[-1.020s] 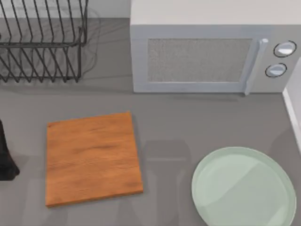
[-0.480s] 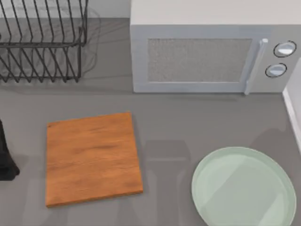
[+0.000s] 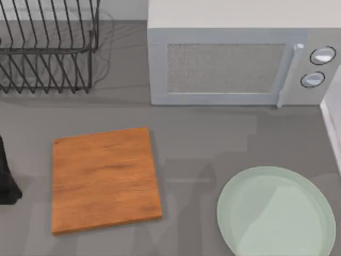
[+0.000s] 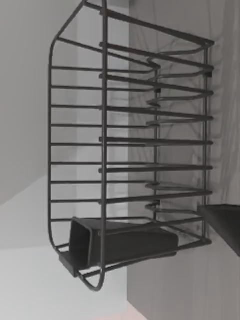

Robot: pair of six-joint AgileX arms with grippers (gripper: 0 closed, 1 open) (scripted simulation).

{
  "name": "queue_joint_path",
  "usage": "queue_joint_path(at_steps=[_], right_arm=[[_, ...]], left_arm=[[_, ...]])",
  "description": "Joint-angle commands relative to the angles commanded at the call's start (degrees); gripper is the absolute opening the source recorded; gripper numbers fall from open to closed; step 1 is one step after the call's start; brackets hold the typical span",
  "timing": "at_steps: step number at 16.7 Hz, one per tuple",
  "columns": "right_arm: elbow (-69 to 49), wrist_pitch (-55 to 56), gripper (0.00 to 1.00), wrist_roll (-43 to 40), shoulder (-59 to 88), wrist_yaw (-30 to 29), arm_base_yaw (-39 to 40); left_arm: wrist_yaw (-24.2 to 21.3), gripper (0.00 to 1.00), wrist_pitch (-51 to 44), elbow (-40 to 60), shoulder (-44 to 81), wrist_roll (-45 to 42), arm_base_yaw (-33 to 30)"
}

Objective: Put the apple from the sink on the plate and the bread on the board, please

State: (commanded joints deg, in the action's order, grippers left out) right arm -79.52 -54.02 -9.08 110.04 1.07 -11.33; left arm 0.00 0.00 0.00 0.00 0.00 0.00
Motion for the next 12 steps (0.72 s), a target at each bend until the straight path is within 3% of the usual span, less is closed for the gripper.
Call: queue_joint_path(at_steps=[12], right_arm=[[8.8, -12.1, 0.00, 37.4, -16.1, -0.7, 38.3]], left_arm=[[0.0, 1.00, 0.0, 0.0, 0.0, 0.0, 0.0]])
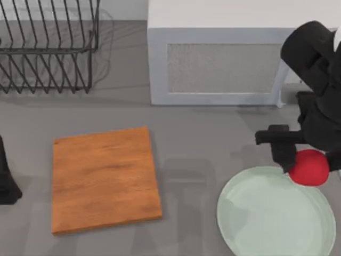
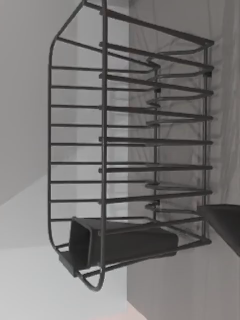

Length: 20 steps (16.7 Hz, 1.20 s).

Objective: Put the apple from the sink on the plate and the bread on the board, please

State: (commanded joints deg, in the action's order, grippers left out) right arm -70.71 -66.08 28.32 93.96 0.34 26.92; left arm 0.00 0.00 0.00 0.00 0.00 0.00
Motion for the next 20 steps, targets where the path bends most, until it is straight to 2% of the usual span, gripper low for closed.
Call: queue_joint_path(at_steps=[4, 10, 20], right_arm=[[0.9, -2.0, 0.00, 6.8, -2.3, -0.3, 7.5], [1.0, -2.2, 0.00, 7.5, -2.5, -0.3, 8.3], [1.0, -2.2, 0.75, 7.5, -2.5, -0.3, 8.3]], left_arm=[[0.0, 1.00, 0.0, 0.0, 0.0, 0.0, 0.0], [0.0, 1.00, 0.0, 0.0, 0.0, 0.0, 0.0], [0.0, 1.00, 0.0, 0.0, 0.0, 0.0, 0.0]])
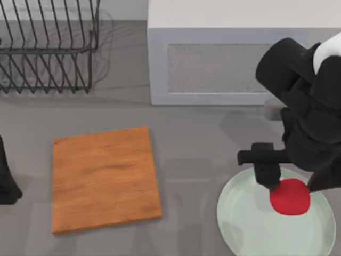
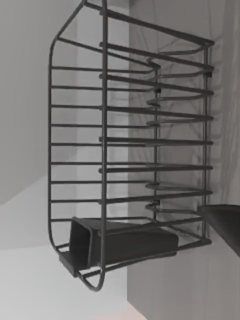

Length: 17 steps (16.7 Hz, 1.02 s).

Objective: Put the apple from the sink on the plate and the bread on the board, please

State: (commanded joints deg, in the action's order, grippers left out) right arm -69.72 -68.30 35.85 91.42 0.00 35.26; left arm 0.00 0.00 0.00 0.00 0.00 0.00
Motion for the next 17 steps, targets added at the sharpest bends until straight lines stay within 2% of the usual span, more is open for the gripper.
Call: queue_joint_path(at_steps=[3, 4, 13, 17], right_arm=[[0.0, 0.0, 0.98, 0.0, 0.0, 0.0, 0.0], [0.0, 0.0, 1.00, 0.0, 0.0, 0.0, 0.0], [0.0, 0.0, 1.00, 0.0, 0.0, 0.0, -0.1], [4.6, 4.6, 1.00, -2.5, -5.3, 0.0, -2.5]], left_arm=[[0.0, 1.00, 0.0, 0.0, 0.0, 0.0, 0.0], [0.0, 1.00, 0.0, 0.0, 0.0, 0.0, 0.0], [0.0, 1.00, 0.0, 0.0, 0.0, 0.0, 0.0], [0.0, 1.00, 0.0, 0.0, 0.0, 0.0, 0.0]])
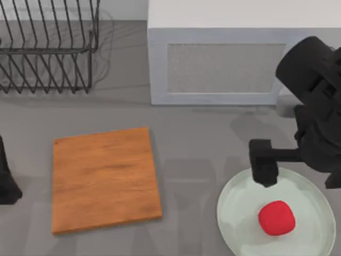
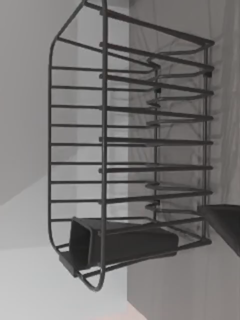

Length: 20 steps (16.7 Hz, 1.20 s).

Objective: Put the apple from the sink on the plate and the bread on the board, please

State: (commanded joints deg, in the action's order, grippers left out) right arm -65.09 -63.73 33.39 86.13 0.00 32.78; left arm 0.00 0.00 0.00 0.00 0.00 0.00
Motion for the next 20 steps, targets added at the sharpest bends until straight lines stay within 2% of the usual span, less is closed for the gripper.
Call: queue_joint_path(at_steps=[5, 14, 20], right_arm=[[14.3, 14.0, 1.00, -7.3, -19.5, 0.0, -7.2], [49.8, 48.6, 1.00, -25.3, -69.2, 0.0, -24.8], [64.5, 63.1, 1.00, -33.0, -85.5, 0.0, -32.4]], left_arm=[[0.0, 1.00, 0.0, 0.0, 0.0, 0.0, 0.0], [0.0, 1.00, 0.0, 0.0, 0.0, 0.0, 0.0], [0.0, 1.00, 0.0, 0.0, 0.0, 0.0, 0.0]])
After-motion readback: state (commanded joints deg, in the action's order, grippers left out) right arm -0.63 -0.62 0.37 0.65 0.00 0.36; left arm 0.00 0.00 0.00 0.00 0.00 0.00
